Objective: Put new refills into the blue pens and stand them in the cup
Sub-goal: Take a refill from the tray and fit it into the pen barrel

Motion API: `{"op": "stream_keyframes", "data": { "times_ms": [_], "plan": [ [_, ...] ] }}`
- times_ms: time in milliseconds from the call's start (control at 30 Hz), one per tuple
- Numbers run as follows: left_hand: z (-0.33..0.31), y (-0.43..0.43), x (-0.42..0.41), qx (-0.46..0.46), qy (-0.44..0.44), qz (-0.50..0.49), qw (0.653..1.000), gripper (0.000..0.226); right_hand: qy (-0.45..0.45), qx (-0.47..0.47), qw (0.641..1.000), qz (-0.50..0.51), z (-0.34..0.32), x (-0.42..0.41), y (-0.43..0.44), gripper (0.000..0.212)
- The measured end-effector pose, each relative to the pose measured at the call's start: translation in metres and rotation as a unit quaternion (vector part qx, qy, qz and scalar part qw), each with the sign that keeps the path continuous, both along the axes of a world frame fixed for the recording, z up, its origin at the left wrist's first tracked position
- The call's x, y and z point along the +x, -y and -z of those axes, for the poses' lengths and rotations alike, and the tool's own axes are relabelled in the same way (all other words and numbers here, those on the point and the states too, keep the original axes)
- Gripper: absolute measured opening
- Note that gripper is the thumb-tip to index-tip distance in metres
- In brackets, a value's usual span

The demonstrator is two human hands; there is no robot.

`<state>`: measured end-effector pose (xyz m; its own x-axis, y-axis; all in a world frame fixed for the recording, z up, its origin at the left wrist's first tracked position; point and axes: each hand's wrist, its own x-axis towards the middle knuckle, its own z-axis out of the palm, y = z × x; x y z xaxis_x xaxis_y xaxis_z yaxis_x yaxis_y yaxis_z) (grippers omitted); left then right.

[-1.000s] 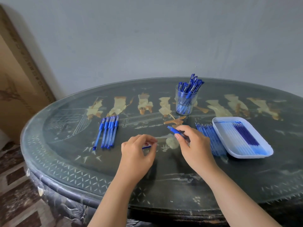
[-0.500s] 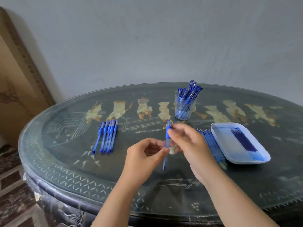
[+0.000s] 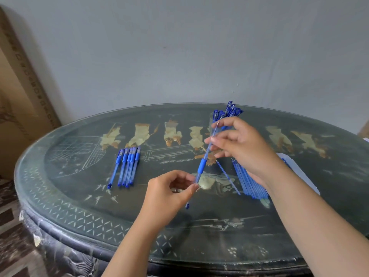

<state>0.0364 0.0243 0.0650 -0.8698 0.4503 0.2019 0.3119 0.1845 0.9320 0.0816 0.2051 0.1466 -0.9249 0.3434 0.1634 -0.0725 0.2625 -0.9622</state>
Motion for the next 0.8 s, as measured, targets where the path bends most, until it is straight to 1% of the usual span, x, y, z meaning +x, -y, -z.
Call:
{"op": "stream_keyframes", "data": {
  "times_ms": [33, 100, 167, 233, 300, 333, 367, 400, 467, 533, 633, 733, 800],
  "plan": [
    [0.0, 0.0, 0.0, 0.002, 0.0, -0.002, 1.0, 0.013, -0.001, 0.0, 1.0, -0.005, 0.0, 0.001, 0.002, 0.019],
    [-0.001, 0.0, 0.0, 0.003, 0.0, 0.0, 1.0, 0.014, -0.025, -0.044, 0.999, 0.001, -0.005, 0.0, 0.006, 0.022],
    [-0.002, 0.001, 0.001, -0.002, 0.003, 0.003, 1.0, 0.013, -0.056, -0.089, 0.994, 0.024, -0.014, -0.003, 0.007, 0.022],
    [-0.002, 0.003, 0.001, -0.006, 0.007, 0.002, 1.0, 0.012, -0.098, -0.112, 0.987, 0.063, -0.026, -0.007, 0.001, 0.025],
    [-0.002, 0.006, -0.001, -0.008, 0.01, -0.007, 1.0, 0.012, -0.147, -0.119, 0.976, 0.11, -0.037, -0.012, -0.009, 0.026],
    [-0.001, 0.008, -0.003, -0.008, 0.013, -0.014, 1.0, 0.012, -0.159, -0.1, 0.973, 0.132, -0.039, -0.015, -0.015, 0.026],
    [-0.001, 0.01, -0.005, -0.007, 0.016, -0.021, 1.0, 0.012, -0.149, -0.064, 0.975, 0.15, -0.038, -0.018, -0.02, 0.027],
    [0.0, 0.012, -0.007, -0.004, 0.021, -0.027, 0.999, 0.012, -0.114, -0.013, 0.981, 0.159, -0.032, -0.022, -0.024, 0.028],
    [0.002, 0.014, -0.009, 0.0, 0.028, -0.03, 0.999, 0.011, 0.002, 0.095, 0.985, 0.144, -0.007, -0.029, -0.025, 0.036],
    [0.003, 0.015, -0.009, -0.004, 0.03, -0.024, 0.999, 0.012, 0.107, 0.161, 0.974, 0.118, 0.027, -0.036, -0.025, 0.045],
    [0.004, 0.014, -0.01, -0.001, 0.031, -0.019, 0.999, 0.012, 0.189, 0.186, 0.954, 0.137, 0.069, -0.045, -0.032, 0.05],
    [0.003, 0.015, -0.01, -0.001, 0.034, -0.017, 0.999, 0.012, 0.214, 0.193, 0.942, 0.173, 0.09, -0.048, -0.039, 0.052],
    [0.003, 0.016, -0.011, -0.003, 0.034, -0.016, 0.999, 0.012, 0.218, 0.222, 0.932, 0.184, 0.095, -0.05, -0.04, 0.053]
  ]
}}
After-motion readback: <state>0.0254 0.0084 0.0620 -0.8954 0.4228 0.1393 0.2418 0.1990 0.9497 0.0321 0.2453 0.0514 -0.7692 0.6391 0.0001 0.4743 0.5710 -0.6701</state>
